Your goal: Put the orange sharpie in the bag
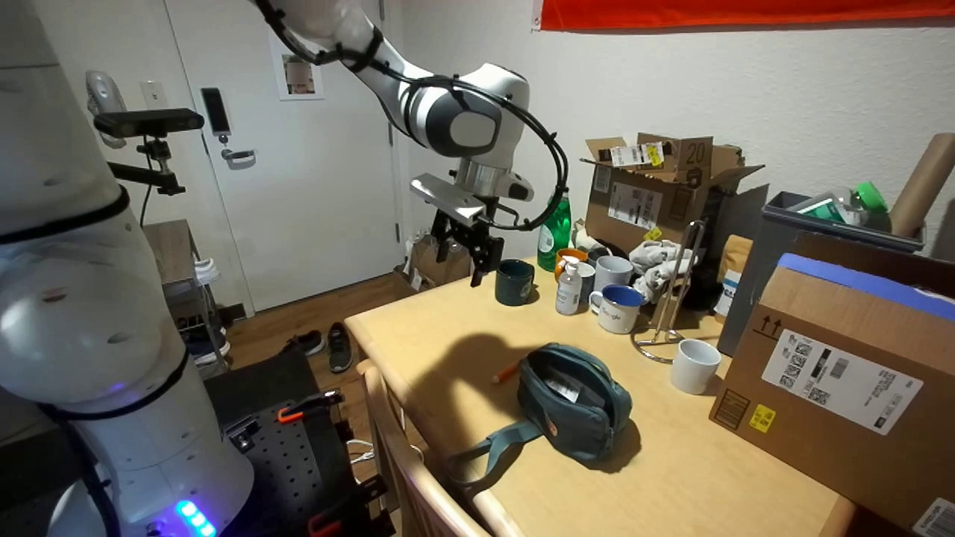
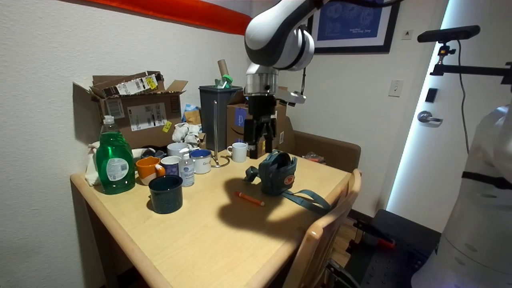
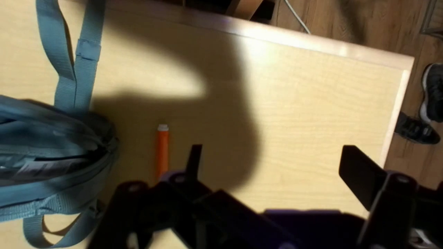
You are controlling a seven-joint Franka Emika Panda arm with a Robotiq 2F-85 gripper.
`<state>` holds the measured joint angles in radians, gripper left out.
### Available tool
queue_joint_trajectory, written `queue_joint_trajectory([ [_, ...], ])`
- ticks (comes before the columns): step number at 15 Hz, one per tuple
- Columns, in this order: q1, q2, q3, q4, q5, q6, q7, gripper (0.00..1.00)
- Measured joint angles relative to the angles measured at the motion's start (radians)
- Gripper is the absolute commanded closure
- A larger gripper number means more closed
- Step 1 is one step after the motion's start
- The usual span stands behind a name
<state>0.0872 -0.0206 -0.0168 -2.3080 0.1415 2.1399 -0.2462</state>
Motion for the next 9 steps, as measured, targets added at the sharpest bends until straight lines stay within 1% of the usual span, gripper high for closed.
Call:
queue_joint_trajectory([
  [2, -0.005, 0.067, 0.000, 0.002, 0.000, 0.088, 0.000, 0.00],
  [4, -0.009, 0.132, 0.001, 0.009, 0.000, 0.147, 0.000, 0.00],
  [6, -0.016, 0.187, 0.002, 0.021, 0.000, 0.185, 0.002, 0.00],
  [9, -0.029, 0.250, 0.002, 0.042, -0.001, 0.222, 0.051, 0.00],
])
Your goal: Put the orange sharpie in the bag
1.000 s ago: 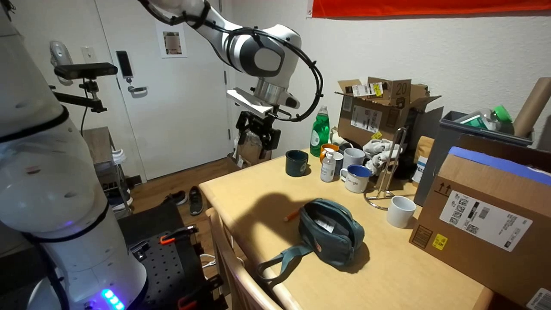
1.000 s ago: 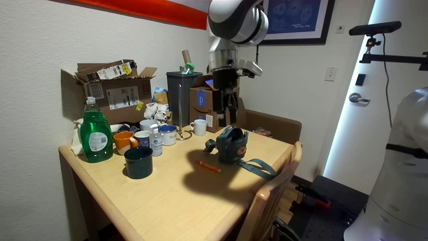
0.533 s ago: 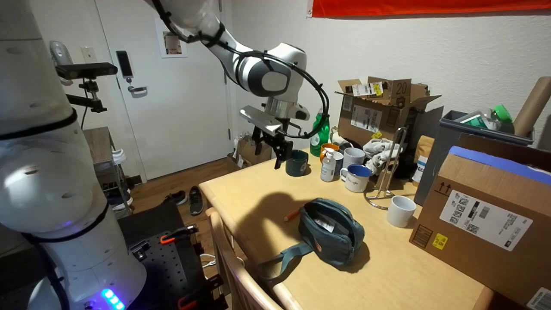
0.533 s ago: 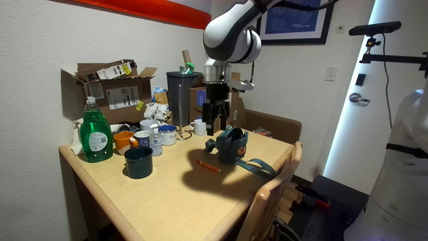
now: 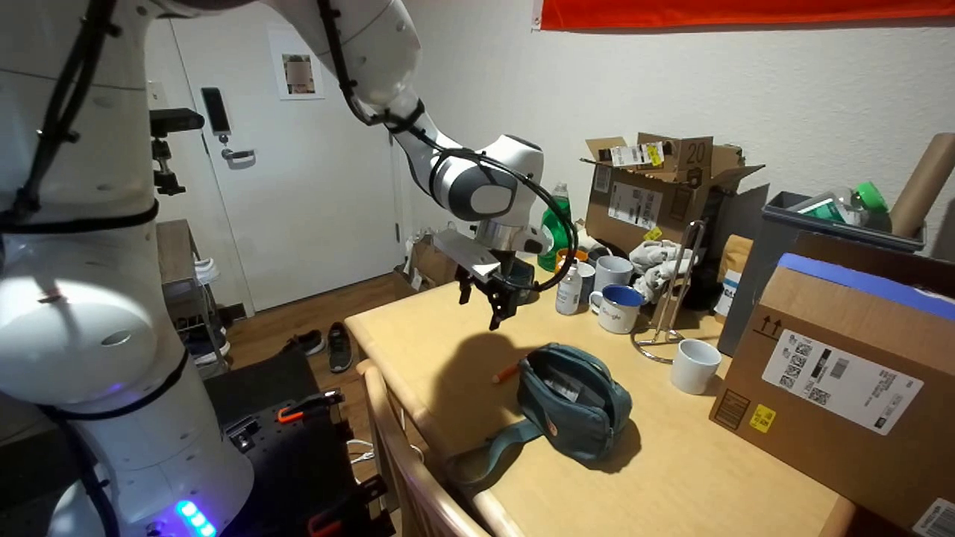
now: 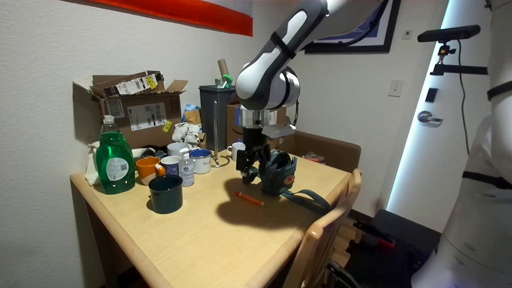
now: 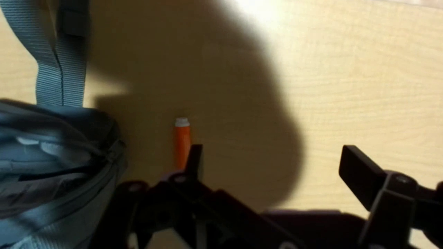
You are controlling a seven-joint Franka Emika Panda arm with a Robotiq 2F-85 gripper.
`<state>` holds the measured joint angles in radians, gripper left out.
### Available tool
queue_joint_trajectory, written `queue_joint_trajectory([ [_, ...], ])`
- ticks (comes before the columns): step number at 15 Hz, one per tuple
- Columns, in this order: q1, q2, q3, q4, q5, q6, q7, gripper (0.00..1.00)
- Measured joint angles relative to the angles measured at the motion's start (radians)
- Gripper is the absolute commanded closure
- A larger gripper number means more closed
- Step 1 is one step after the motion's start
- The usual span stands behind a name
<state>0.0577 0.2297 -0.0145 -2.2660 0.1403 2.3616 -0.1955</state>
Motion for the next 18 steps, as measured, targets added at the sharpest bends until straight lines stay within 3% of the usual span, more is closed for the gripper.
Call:
queue_joint_trajectory([
  [18, -0.037, 0.156, 0.010, 0.106, -0.010, 0.030, 0.013, 0.00],
])
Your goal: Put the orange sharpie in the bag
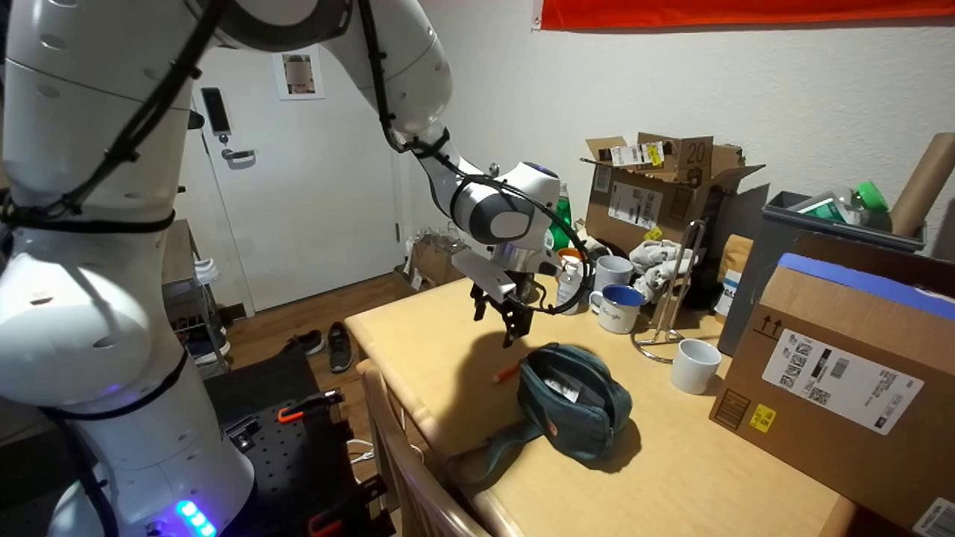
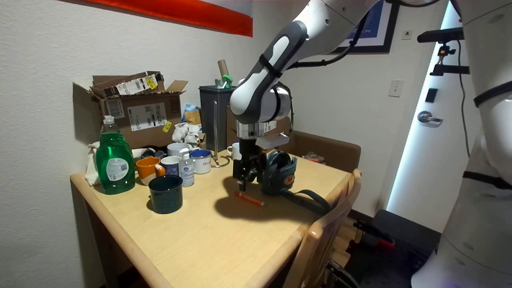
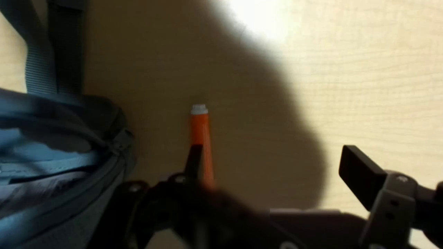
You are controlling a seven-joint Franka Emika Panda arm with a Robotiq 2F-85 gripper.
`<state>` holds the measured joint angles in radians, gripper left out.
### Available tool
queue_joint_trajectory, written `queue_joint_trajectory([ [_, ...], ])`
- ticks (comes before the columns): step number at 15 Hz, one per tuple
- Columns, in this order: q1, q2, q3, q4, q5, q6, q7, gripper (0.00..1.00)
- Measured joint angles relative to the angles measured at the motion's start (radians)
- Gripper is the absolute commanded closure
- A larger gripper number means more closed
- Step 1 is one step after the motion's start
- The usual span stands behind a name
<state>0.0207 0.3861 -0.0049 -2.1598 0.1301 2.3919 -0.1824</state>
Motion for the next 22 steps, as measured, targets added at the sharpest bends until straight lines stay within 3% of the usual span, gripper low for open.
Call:
queue_joint_trajectory([
  [9, -0.042, 0.134, 0.025, 0.133, -0.022, 0.000, -0.090, 0.00],
  [20, -0.058, 0.256, 0.018, 0.188, -0.026, 0.109, 0.015, 0.00],
  [22, -0.065, 0.267, 0.022, 0.193, -0.026, 0.114, 0.015, 0.18],
])
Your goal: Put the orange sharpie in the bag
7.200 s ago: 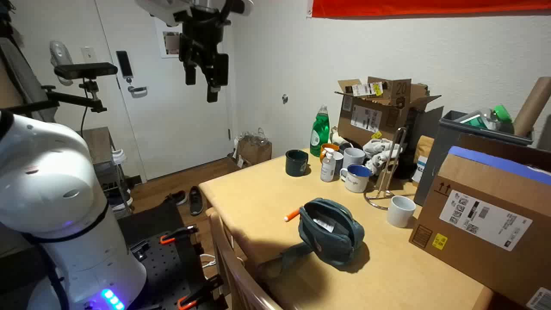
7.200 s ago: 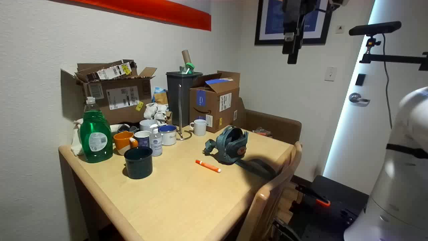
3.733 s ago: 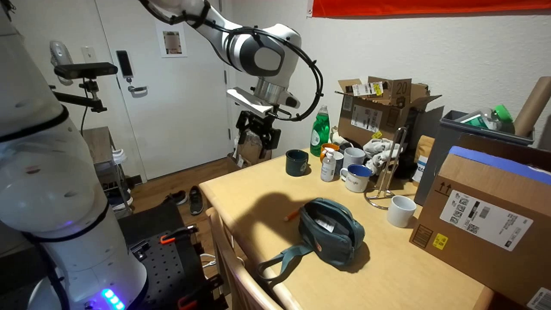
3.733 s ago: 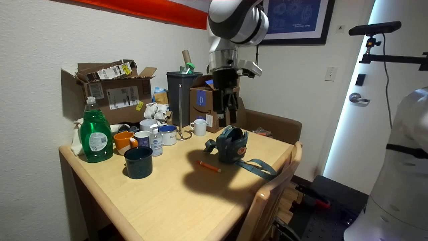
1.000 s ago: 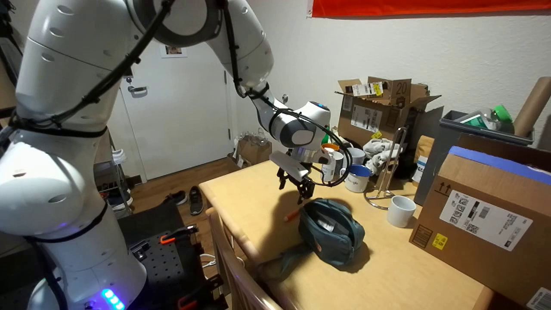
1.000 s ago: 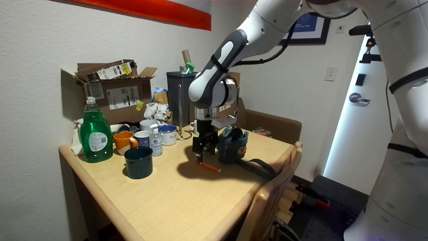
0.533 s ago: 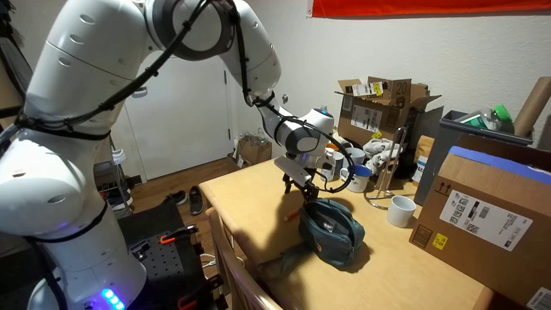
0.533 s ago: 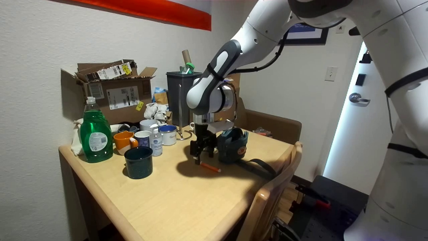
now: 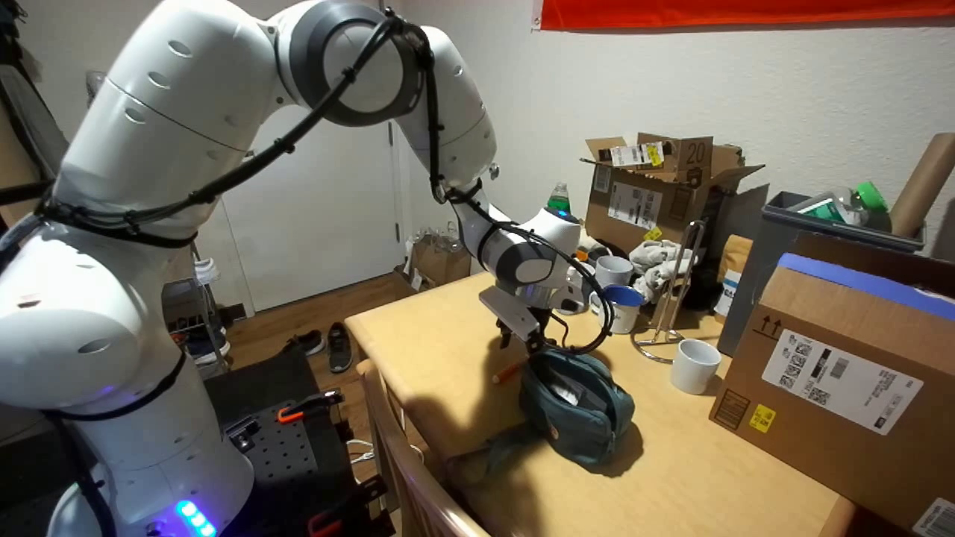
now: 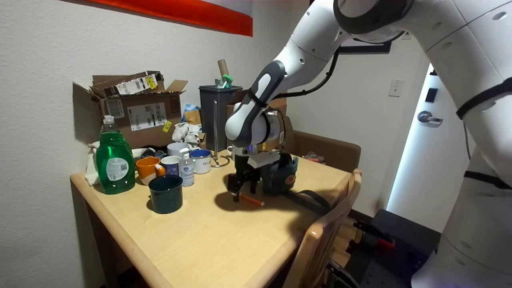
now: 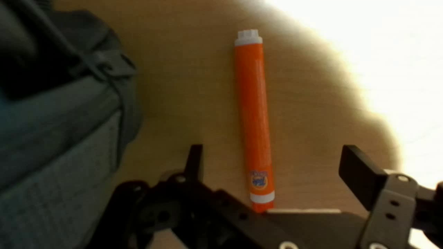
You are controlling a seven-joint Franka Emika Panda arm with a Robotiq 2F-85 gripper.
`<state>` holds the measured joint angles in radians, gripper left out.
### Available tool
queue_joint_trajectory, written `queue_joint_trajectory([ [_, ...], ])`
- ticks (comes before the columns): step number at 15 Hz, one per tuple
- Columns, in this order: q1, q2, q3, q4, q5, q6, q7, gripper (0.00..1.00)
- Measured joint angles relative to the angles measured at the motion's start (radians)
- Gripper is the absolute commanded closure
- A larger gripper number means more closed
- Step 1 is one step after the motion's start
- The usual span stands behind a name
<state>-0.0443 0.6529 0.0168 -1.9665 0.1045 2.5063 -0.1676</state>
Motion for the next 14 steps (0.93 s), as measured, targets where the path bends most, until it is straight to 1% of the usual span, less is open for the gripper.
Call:
queue_joint_trajectory([
  [1, -0.002, 0.002, 0.001, 0.003, 0.000, 0.000, 0.000, 0.34],
  [3, -0.006, 0.005, 0.003, 0.011, 0.000, 0.000, 0.000, 0.51],
  [5, -0.010, 0.007, 0.004, 0.017, 0.000, 0.000, 0.000, 0.64],
  [8, -0.017, 0.007, 0.004, 0.024, 0.000, 0.000, -0.001, 0.88],
  [9, -0.019, 0.007, 0.004, 0.026, 0.000, 0.000, -0.001, 0.93],
  [10, -0.020, 0.007, 0.004, 0.028, -0.001, 0.000, -0.001, 0.97],
  [12, -0.019, 0.007, 0.005, 0.031, -0.001, 0.000, -0.001, 0.92],
  [14, -0.014, 0.006, 0.009, 0.031, -0.005, -0.003, -0.002, 0.92],
])
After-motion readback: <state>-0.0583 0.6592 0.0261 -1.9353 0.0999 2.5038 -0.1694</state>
